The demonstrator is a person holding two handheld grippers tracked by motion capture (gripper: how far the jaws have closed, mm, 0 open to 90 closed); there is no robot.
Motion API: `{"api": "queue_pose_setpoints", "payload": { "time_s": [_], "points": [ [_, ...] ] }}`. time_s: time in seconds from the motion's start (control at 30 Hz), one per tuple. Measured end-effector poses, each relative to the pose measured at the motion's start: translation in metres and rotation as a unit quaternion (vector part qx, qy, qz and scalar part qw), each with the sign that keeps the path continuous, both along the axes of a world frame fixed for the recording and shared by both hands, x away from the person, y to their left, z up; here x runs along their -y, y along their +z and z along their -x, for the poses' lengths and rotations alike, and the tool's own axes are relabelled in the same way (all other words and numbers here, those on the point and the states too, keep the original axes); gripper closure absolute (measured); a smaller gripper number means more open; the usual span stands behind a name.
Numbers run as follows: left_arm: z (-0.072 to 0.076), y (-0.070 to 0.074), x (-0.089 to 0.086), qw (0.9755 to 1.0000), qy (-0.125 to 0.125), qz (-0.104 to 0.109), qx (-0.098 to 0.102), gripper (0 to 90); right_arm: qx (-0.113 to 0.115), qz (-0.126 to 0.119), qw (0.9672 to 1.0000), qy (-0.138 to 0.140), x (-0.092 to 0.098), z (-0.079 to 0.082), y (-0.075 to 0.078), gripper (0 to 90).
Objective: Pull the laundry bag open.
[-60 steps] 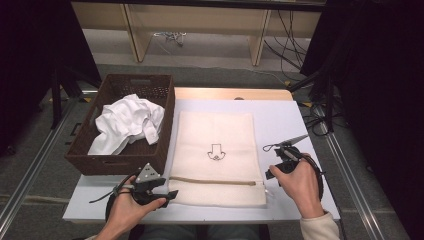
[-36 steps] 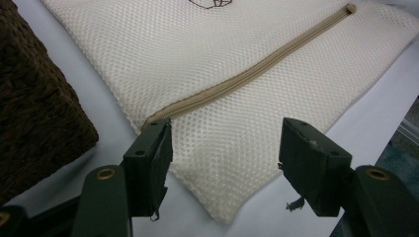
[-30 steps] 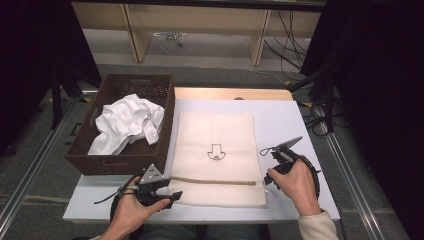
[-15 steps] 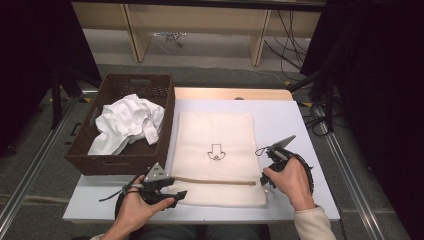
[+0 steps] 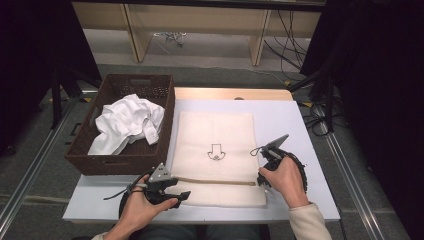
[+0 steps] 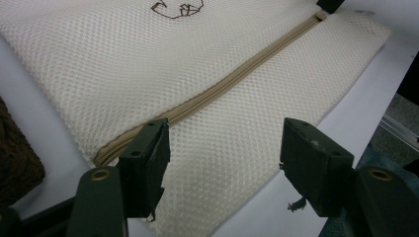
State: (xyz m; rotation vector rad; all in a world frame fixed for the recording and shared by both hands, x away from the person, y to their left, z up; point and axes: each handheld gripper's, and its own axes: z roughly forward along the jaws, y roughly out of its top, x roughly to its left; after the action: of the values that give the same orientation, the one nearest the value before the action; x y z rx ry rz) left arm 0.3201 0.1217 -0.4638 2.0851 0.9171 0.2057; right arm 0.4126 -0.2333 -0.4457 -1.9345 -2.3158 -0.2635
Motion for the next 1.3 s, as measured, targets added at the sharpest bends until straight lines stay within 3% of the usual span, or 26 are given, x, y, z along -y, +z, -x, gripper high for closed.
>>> {"api": "queue_pose_setpoints", "payload": {
  "time_s": [0.03,0.07,0.1,0.17,0.23,0.27,0.3,0.37,0.43,0.5,0.53,0.57,0.6,0.67,0.73,0.83,0.93,1.0,1.03,1.1,1.13,1.17,1.2,1.23,1.27,1.3],
  "points": [
    [0.0,0.0,0.001,1.0,0.003,-0.002,0.0,35.8,-0.009,0.005,0.9999,0.003,-0.001,-0.001,-0.001,71.0],
    [0.0,0.0,0.001,1.0,-0.003,0.003,-0.001,35.8,0.006,0.004,0.9995,0.03,0.001,-0.003,-0.004,72.3],
    [0.0,0.0,0.001,1.0,-0.005,-0.003,0.004,35.8,0.018,0.004,0.9991,0.038,0.002,-0.003,-0.006,72.4],
    [-0.001,-0.001,0.002,1.0,-0.006,0.002,0.003,35.8,-0.007,0.009,0.9999,0.009,-0.004,-0.002,-0.003,73.6],
    [-0.001,-0.001,0.002,1.0,-0.006,0.001,0.003,35.8,-0.014,0.01,0.9998,0.001,-0.005,-0.002,-0.003,74.5],
    [-0.001,-0.001,0.002,1.0,-0.006,0.001,0.003,35.8,-0.017,0.011,0.9998,-0.001,-0.005,-0.003,-0.003,74.8],
    [-0.002,-0.001,0.002,0.9999,-0.007,-0.006,0.005,35.8,0.006,0.014,0.9995,0.029,-0.002,-0.003,-0.006,75.5],
    [-0.001,-0.001,0.003,1.0,-0.002,0.001,-0.002,35.8,-0.008,0.015,0.9999,-0.001,-0.008,-0.003,-0.004,77.9],
    [-0.001,-0.001,0.004,1.0,-0.004,-0.003,0.0,35.8,0.004,0.015,0.9996,0.024,-0.007,-0.005,-0.007,79.2],
    [-0.002,-0.001,0.006,0.9999,-0.01,0.001,0.003,35.8,0.013,0.017,0.9995,0.022,-0.007,-0.005,-0.008,80.0],
    [-0.002,-0.002,0.006,1.0,-0.007,-0.003,-0.001,35.8,-0.019,0.024,0.9991,0.029,-0.008,-0.007,-0.005,81.2],
    [-0.002,-0.002,0.007,1.0,-0.008,0.001,-0.002,35.8,0.01,0.028,0.9978,0.059,-0.005,-0.008,-0.009,81.7],
    [-0.002,-0.001,0.008,0.9999,-0.01,-0.003,0.001,35.8,-0.017,0.03,0.9991,0.027,-0.01,-0.007,-0.006,82.3],
    [-0.003,-0.001,0.009,0.9999,-0.014,-0.007,0.004,35.8,-0.028,0.033,0.9988,0.022,-0.013,-0.007,-0.004,83.1],
    [-0.003,-0.002,0.01,1.0,-0.009,0.0,-0.002,35.9,-0.013,0.034,0.999,0.024,-0.014,-0.006,-0.006,83.6],
    [-0.005,-0.002,0.011,0.9998,-0.022,-0.001,0.002,36.0,-0.018,0.031,0.9991,0.024,-0.014,-0.006,-0.005,84.2],
    [-0.006,-0.002,0.014,0.9998,-0.018,0.004,-0.001,36.7,-0.028,0.03,0.9989,0.022,-0.014,-0.007,-0.002,84.7],
    [-0.007,-0.001,0.014,0.9996,-0.028,0.001,0.006,37.4,0.003,0.026,0.9978,0.061,-0.009,-0.008,-0.002,84.9],
    [-0.008,-0.001,0.015,0.9996,-0.026,0.007,0.004,37.5,0.004,0.026,0.9985,0.049,-0.011,-0.007,0.0,84.9],
    [-0.009,-0.001,0.016,0.9995,-0.032,0.003,0.009,37.9,0.015,0.027,0.9975,0.063,-0.009,-0.007,0.004,85.0],
    [-0.009,-0.001,0.017,0.9995,-0.027,0.01,0.01,38.0,0.006,0.025,0.9987,0.044,-0.012,-0.006,0.007,85.0],
    [-0.01,-0.001,0.018,0.9994,-0.029,0.015,0.009,38.1,0.011,0.029,0.9986,0.042,-0.013,-0.004,0.009,85.0],
    [-0.01,0.0,0.019,0.9994,-0.03,0.014,0.005,38.3,0.029,0.024,0.9967,0.072,-0.009,-0.006,0.009,85.0],
    [-0.011,0.0,0.019,0.9994,-0.032,0.008,0.011,38.4,0.012,0.025,0.9987,0.043,-0.013,-0.004,0.013,85.0],
    [-0.01,0.0,0.022,0.9993,-0.031,0.02,0.011,38.5,0.001,0.029,0.9993,0.023,-0.017,-0.002,0.017,85.0],
    [-0.011,0.002,0.022,0.9992,-0.035,0.008,0.015,38.5,0.004,0.027,0.9992,0.028,-0.016,-0.002,0.018,84.9]
  ]
}}
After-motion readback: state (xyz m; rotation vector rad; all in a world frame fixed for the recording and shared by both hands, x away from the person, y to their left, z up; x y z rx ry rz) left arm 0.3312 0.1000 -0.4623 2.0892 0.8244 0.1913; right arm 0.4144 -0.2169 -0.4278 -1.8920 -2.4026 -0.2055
